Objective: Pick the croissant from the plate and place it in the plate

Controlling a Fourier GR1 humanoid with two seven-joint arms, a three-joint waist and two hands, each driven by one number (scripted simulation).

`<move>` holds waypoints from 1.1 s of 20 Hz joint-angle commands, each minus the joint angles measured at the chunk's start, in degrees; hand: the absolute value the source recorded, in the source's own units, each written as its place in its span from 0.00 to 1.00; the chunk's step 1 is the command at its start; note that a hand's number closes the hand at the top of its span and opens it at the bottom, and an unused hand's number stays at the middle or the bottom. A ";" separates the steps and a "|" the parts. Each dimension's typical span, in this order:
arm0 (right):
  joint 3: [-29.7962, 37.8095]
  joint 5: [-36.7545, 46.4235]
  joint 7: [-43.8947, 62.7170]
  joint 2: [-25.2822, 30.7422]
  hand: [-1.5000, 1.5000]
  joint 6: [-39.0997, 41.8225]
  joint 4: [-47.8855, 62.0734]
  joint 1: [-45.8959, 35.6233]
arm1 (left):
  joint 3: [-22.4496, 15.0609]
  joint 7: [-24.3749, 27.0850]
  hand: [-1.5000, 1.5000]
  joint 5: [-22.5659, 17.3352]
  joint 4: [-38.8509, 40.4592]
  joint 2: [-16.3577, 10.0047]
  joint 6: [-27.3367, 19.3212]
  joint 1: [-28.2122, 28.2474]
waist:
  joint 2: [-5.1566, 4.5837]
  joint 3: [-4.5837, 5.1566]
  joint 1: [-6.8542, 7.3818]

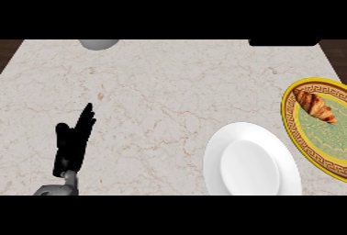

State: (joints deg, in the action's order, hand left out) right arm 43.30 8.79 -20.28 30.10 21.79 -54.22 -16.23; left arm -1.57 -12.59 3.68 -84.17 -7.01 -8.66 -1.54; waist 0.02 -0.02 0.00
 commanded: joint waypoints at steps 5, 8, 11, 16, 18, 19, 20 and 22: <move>-4.20 0.98 -3.71 2.31 0.00 -6.48 7.23 -0.66 | 2.50 0.03 0.50 -0.01 4.47 -0.41 1.54 -4.21 | -0.10 0.00 0.17; -5.46 1.81 -3.70 3.50 0.00 -9.03 8.80 -1.21 | 2.11 -2.16 0.50 -0.11 -0.26 -0.43 1.90 -1.88 | -0.07 -0.01 0.31; -6.78 2.00 -3.34 3.44 0.00 -10.96 10.28 -1.48 | 1.20 -4.98 0.50 0.61 -5.23 -0.61 1.98 -0.02 | -0.03 -0.01 0.35; -7.34 -0.12 -2.84 2.14 0.00 -12.73 4.56 4.38 | 0.89 -1.80 0.50 1.81 -3.68 1.03 1.31 1.22 | 0.03 0.02 0.01; -9.27 1.05 -2.82 2.14 0.00 -14.43 8.33 1.80 | 3.28 1.74 0.50 0.42 1.23 0.19 2.93 -0.12 | -0.05 0.01 0.13; -8.03 0.90 -5.02 5.68 0.00 -13.73 13.67 -0.36 | 3.19 2.71 0.50 0.19 3.53 1.03 2.86 -1.22 | -0.10 0.00 0.21; -8.09 0.99 -7.07 5.43 0.00 -13.70 14.94 1.29 | 0.26 -0.69 0.50 3.00 -2.03 2.10 0.88 2.36 | -0.07 -0.02 0.28; -7.80 -1.23 -5.39 6.62 0.00 -11.56 10.93 3.34 | 1.31 2.16 0.50 2.71 3.30 2.86 0.71 -0.41 | -0.03 0.02 -0.02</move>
State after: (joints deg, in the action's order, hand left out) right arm 35.59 9.00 -24.83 35.03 9.38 -43.30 -14.48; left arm 0.03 -12.24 5.36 -83.92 -5.40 -7.26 -1.36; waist -0.03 -0.02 0.14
